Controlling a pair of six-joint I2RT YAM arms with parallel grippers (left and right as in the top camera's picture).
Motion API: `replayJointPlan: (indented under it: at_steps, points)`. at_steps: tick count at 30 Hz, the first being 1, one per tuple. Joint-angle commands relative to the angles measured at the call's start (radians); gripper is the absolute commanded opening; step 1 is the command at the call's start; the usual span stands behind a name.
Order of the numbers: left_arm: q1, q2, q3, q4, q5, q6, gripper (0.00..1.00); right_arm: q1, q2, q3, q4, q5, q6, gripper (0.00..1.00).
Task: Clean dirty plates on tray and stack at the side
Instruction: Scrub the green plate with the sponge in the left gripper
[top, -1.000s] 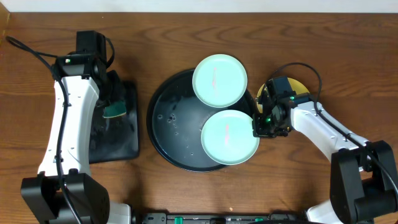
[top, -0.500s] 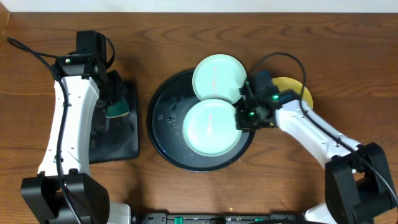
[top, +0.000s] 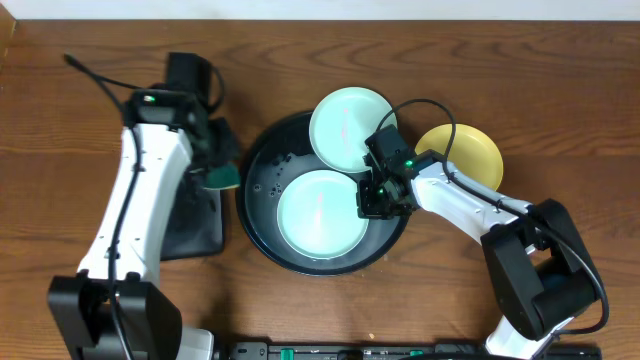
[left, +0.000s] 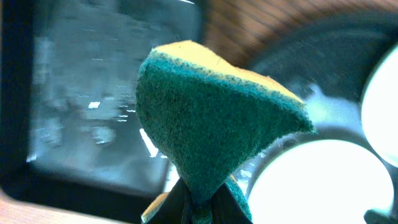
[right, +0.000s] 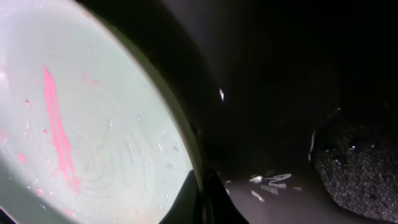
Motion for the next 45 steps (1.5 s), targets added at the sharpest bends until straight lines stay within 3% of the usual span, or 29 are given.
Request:
replayJointPlan:
  at_steps: [1, 14, 25, 28, 33, 35, 38, 40, 45]
  points:
    - [-0.065, -0.008, -0.056, 0.043, 0.106, 0.023, 0.07, -0.010, 0.003, 0.012, 0.002, -0.005, 0.019, 0.01]
    - [-0.330, 0.058, -0.281, 0.254, 0.150, 0.031, 0.07, -0.010, 0.003, 0.012, 0.002, -0.005, 0.019, 0.01]
    - [-0.374, 0.194, -0.341, 0.450, 0.162, 0.032, 0.08, -0.010, 0.003, 0.012, 0.002, -0.006, 0.019, 0.01]
    - [-0.374, 0.198, -0.341, 0.446, 0.255, 0.075, 0.07, -0.010, 0.003, 0.012, 0.002, -0.005, 0.019, 0.01]
    - [-0.377, 0.198, -0.341, 0.447, 0.590, 0.209, 0.07, -0.010, 0.003, 0.012, 0.002, -0.005, 0.019, 0.01]
    - [-0.378, 0.198, -0.341, 0.446, 0.628, 0.212, 0.07, -0.010, 0.003, 0.012, 0.002, -0.005, 0.019, 0.01]
    - [-0.379, 0.199, -0.341, 0.447, 0.591, 0.210, 0.07, -0.010, 0.003, 0.012, 0.002, -0.005, 0.019, 0.01]
    - [-0.378, 0.199, -0.341, 0.444, 0.479, 0.166, 0.08, -0.010, 0.003, 0.012, 0.002, -0.005, 0.019, 0.01]
    - [-0.378, 0.198, -0.335, 0.377, 0.026, -0.055, 0.08, -0.010, 0.003, 0.012, 0.001, -0.005, 0.019, 0.01]
